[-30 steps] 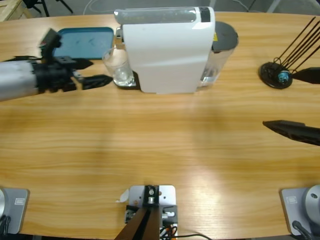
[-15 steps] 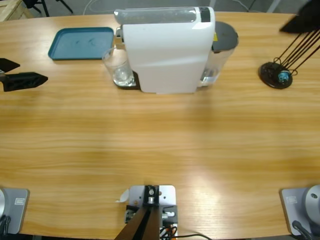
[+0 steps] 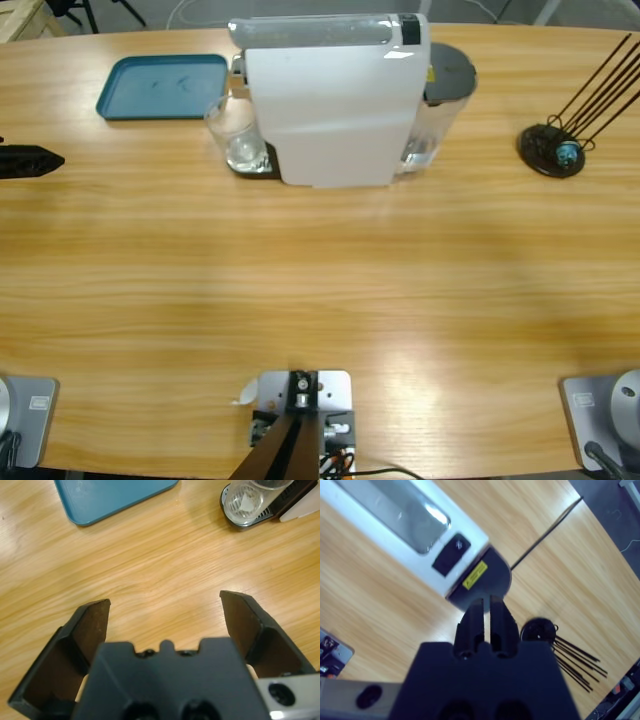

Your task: Pour coffee

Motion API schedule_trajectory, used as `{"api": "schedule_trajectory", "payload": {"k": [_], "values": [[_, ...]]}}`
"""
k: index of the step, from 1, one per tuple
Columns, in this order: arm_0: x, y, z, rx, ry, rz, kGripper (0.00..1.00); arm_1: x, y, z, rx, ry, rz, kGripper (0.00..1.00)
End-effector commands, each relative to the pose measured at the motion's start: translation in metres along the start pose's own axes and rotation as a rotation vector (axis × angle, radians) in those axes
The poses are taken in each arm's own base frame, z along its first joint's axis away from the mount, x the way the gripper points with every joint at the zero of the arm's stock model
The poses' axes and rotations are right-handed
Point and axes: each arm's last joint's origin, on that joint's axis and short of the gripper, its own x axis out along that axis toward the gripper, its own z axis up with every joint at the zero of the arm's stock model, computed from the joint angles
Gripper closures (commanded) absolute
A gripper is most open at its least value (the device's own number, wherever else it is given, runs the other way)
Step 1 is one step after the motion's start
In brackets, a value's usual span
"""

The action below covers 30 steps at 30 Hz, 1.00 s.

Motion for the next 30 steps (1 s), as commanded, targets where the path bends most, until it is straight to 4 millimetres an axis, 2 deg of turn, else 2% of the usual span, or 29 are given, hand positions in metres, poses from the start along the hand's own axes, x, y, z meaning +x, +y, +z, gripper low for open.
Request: {"api": "schedule_trajectory", "payload": {"k": [1, 8, 17, 30], "values": [[0.022, 0.0, -0.018, -0.051, 0.041, 0.019, 0.055, 0.054, 0.005, 0.023, -0.027, 0.079, 0.039, 1.0], [0.022, 0.0, -0.025, -0.057, -0.005, 0.013, 0.055, 0.068, 0.01, 0.026, -0.038, 0.112, 0.048, 1.0], [0.02, 0.001, -0.032, -0.063, -0.039, 0.003, 0.055, 0.081, 0.035, 0.036, -0.088, 0.119, 0.067, 1.0], [0.021, 0.001, -0.032, -0.062, -0.037, 0.003, 0.055, 0.088, 0.024, 0.034, -0.082, 0.144, 0.009, 1.0]]}}
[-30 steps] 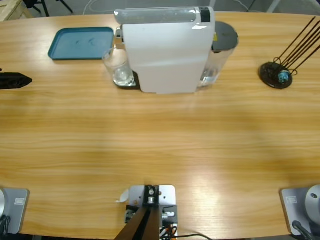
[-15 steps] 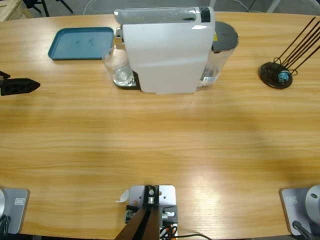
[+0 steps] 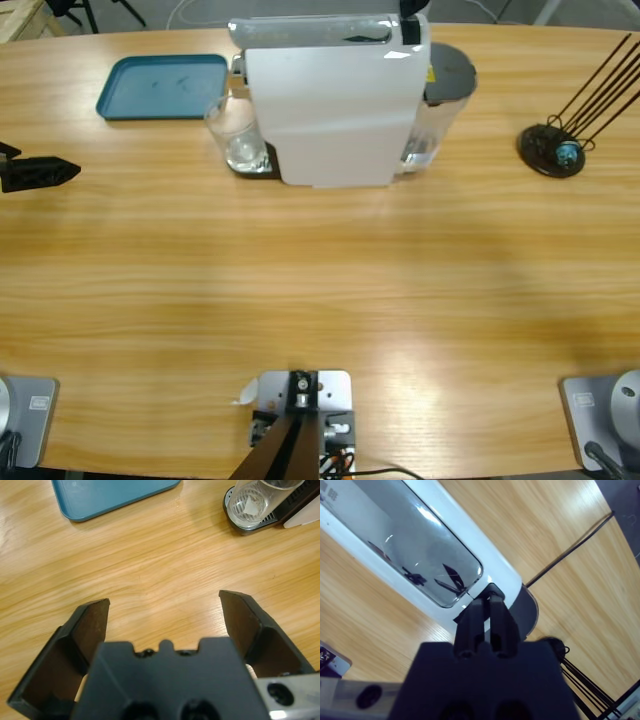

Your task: Pour coffee

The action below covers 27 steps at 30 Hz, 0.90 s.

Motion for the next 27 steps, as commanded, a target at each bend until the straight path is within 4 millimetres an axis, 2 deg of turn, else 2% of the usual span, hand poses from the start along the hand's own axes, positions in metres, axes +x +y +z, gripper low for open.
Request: {"api": "schedule_trajectory", "payload": {"k": [1, 8, 27], "values": [[0.002, 0.002, -0.01, -0.016, 0.011, 0.006, 0.055, 0.027, -0.004, 0.001, -0.013, 0.078, -0.024, 1.0], [0.002, 0.002, -0.01, -0.016, 0.01, 0.006, 0.055, 0.028, -0.006, 0.0, -0.01, 0.083, -0.025, 1.0], [0.002, 0.002, -0.01, -0.016, 0.012, 0.006, 0.059, 0.047, 0.0, 0.001, -0.014, 0.122, 0.019, 1.0]]}}
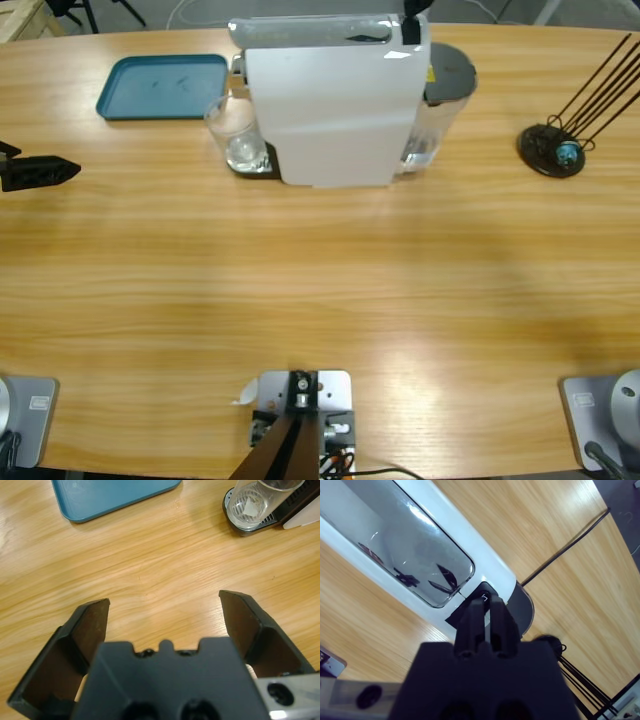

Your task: Pour coffee

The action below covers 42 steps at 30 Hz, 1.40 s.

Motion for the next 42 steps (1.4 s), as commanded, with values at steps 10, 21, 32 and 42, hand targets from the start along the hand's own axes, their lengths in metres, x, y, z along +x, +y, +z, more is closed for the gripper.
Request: {"api": "schedule_trajectory", "payload": {"k": [10, 21, 32, 42], "values": [[0.002, 0.002, -0.011, -0.015, 0.015, 0.007, 0.059, 0.048, 0.01, -0.001, -0.017, 0.128, 0.053, 1.0], [0.002, 0.002, -0.011, -0.016, 0.011, 0.006, 0.055, 0.013, 0.005, 0.004, -0.006, 0.018, 0.022, 1.0], [0.0, 0.002, -0.012, -0.016, -0.003, 0.002, 0.046, -0.069, 0.0, -0.029, 0.038, -0.154, -0.041, 0.0], [0.001, 0.002, -0.012, -0.016, -0.003, 0.0, 0.046, -0.078, 0.014, -0.104, 0.074, -0.17, -0.042, 0.0]]}}
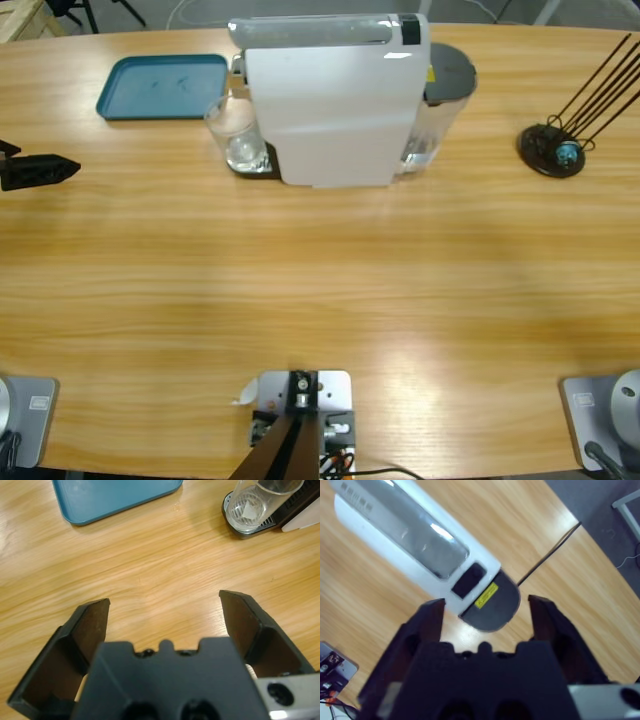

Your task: Pour coffee

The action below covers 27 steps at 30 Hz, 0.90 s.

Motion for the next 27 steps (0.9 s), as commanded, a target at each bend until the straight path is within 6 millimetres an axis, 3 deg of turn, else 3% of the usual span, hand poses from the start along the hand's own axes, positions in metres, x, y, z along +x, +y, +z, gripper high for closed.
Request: {"api": "schedule_trajectory", "payload": {"k": [1, 7, 13, 17, 21, 27], "values": [[0.002, 0.001, -0.01, -0.015, 0.01, 0.002, 0.046, -0.023, 0.008, -0.061, 0.009, 0.002, -0.011, 0.0], [0.002, 0.001, -0.01, -0.014, 0.01, 0.001, 0.046, -0.021, 0.019, -0.128, 0.025, -0.03, 0.037, 0.0], [0.003, 0.001, -0.01, -0.013, 0.004, -0.007, 0.046, -0.03, 0.03, -0.192, 0.025, -0.145, 0.095, 0.004], [0.003, 0.001, -0.01, -0.013, 0.003, -0.009, 0.046, -0.021, 0.037, -0.231, 0.028, -0.186, 0.136, 0.004], [0.004, 0.0, -0.011, -0.013, 0.003, -0.023, 0.046, -0.014, 0.042, -0.254, 0.028, -0.164, 0.177, 0.0], [0.005, 0.0, -0.011, -0.012, 0.003, -0.03, 0.046, -0.019, 0.043, -0.26, 0.031, -0.198, 0.182, 0.0]]}}
